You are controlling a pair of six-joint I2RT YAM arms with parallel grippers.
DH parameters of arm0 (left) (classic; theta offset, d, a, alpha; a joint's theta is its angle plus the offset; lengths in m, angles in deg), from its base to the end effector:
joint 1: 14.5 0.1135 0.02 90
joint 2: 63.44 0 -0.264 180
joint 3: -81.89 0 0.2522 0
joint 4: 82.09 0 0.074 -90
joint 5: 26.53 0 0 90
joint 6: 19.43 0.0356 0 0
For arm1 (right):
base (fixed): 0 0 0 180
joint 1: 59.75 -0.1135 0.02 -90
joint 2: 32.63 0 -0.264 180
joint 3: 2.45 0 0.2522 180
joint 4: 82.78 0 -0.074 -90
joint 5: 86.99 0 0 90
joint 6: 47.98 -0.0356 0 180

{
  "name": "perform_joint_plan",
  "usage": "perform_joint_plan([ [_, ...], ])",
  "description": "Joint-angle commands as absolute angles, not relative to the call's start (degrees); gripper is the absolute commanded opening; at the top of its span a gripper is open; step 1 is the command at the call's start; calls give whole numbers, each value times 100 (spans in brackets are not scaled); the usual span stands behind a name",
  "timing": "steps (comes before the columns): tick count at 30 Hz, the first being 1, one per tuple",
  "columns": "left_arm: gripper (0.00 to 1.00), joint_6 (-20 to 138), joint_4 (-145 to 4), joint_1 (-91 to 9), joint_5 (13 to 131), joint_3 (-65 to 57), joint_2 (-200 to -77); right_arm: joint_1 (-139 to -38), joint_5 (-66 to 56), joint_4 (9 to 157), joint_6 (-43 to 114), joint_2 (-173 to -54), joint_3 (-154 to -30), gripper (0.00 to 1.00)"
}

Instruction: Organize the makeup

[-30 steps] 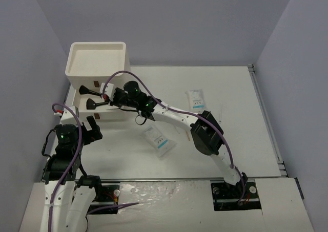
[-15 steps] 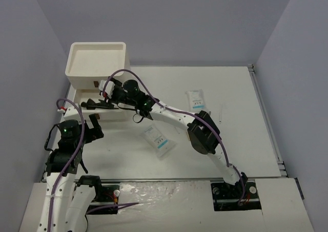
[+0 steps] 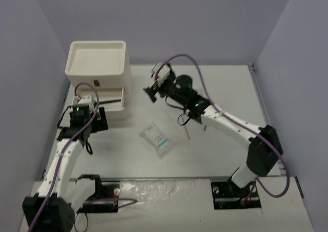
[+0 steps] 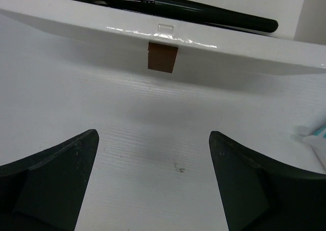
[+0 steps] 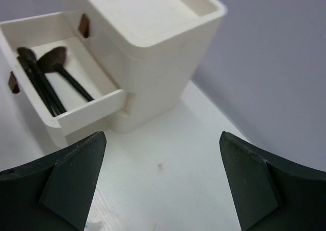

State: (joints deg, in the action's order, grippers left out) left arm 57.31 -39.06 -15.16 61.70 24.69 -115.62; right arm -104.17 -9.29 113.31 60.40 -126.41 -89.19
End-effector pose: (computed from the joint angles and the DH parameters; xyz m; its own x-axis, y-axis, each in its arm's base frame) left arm 0.1957 -0.0012 0.2766 -0.5964 -0.2224 -0.7713 -0.1537 0.9747 -0.1622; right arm 0.2769 0.2820 0.3631 0.3696 -0.0691 -0.9266 -0.7561 0.5572 -0.3432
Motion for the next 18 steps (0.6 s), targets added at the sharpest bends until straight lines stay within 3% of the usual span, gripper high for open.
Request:
perform_joint_plan([
  [1,86,6145,-4842,-1467,6146,2096,-12074,-10192,-186,11720,5571,-10958,-7714,92],
  [4,82,6505,-5228,-1247,6121,2139,-12401,-10080,-6,11509,5556,-10124,-7060,94],
  [5,75,6593,-5367,-1200,6155,2176,-12454,-10071,33,11467,5564,-9763,-6902,94],
  [8,68,6768,-6053,-1025,6320,2334,-12596,-10071,192,11610,5394,-9225,-6441,94],
  [18,48,6872,-6735,-931,7092,2428,-13005,-10070,116,11729,5231,-9019,-6218,94],
])
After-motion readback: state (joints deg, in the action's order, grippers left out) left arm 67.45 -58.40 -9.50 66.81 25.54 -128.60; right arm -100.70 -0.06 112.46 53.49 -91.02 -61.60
